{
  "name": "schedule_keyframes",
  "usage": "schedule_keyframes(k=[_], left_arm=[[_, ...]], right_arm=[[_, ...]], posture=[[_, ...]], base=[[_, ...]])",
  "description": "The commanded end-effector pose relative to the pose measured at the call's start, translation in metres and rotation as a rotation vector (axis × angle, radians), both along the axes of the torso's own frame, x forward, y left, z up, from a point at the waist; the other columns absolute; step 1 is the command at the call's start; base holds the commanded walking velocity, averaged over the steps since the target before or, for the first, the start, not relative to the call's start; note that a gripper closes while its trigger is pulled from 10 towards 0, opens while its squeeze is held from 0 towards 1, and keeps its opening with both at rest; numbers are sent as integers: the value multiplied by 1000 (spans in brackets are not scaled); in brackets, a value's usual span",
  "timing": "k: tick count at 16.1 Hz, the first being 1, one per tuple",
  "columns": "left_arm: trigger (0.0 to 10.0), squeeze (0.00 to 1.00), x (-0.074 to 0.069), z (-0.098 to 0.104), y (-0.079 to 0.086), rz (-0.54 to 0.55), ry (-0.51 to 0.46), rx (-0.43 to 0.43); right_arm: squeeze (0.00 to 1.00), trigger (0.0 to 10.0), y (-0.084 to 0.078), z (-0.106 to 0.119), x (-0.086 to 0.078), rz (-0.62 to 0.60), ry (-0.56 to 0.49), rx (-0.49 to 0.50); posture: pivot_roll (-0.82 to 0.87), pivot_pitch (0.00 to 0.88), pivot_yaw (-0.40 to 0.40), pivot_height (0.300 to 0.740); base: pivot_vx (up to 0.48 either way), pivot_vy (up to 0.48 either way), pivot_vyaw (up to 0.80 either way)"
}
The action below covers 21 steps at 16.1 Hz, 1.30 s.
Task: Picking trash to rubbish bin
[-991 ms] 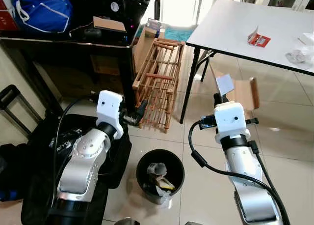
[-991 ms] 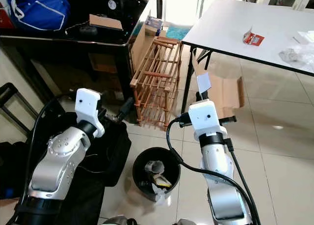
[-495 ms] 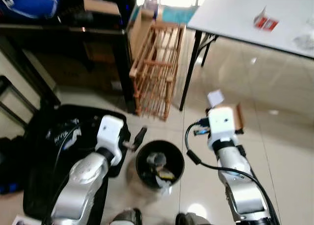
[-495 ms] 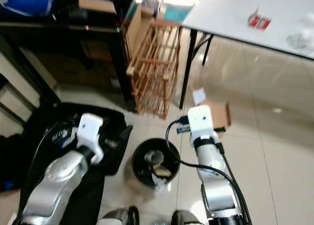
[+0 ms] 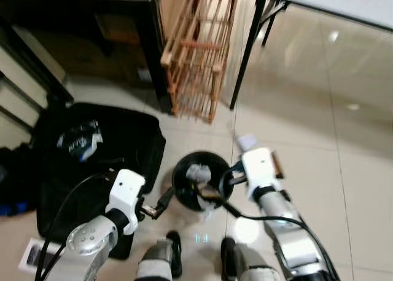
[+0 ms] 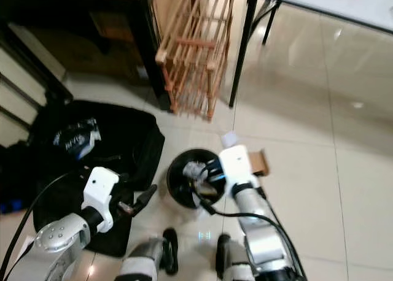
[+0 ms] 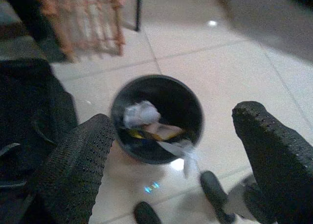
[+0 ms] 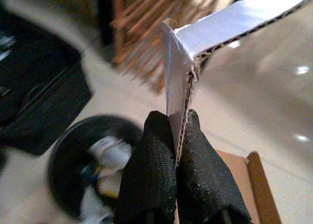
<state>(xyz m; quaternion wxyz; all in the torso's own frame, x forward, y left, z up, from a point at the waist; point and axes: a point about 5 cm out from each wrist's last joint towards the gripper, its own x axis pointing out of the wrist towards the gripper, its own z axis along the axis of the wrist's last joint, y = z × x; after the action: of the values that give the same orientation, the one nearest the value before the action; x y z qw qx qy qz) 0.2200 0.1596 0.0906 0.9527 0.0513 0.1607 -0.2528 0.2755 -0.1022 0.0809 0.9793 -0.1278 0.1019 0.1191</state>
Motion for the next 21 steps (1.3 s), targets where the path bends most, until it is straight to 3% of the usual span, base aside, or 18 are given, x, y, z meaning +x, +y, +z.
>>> schedule_keyframes(k=[1,4,14,21], left_arm=[[10000,0,-11,-4,-8,-67,49,-11],[10000,0,-19,-3,-15,-121,81,-27],[10000,0,-28,5,-30,-222,134,-92],[10000,0,-45,-7,-34,-327,244,-90]], right_arm=[[0,10000,8,-9,-3,49,40,-4],[0,10000,27,-20,1,123,92,14],[0,10000,44,-36,31,134,161,39],[0,10000,61,-41,33,211,175,59]], posture=[[144,399,39,740],[165,411,35,740],[169,424,17,740],[174,435,12,740]], base=[[0,0,0],[0,0,0],[0,0,0],[0,0,0]])
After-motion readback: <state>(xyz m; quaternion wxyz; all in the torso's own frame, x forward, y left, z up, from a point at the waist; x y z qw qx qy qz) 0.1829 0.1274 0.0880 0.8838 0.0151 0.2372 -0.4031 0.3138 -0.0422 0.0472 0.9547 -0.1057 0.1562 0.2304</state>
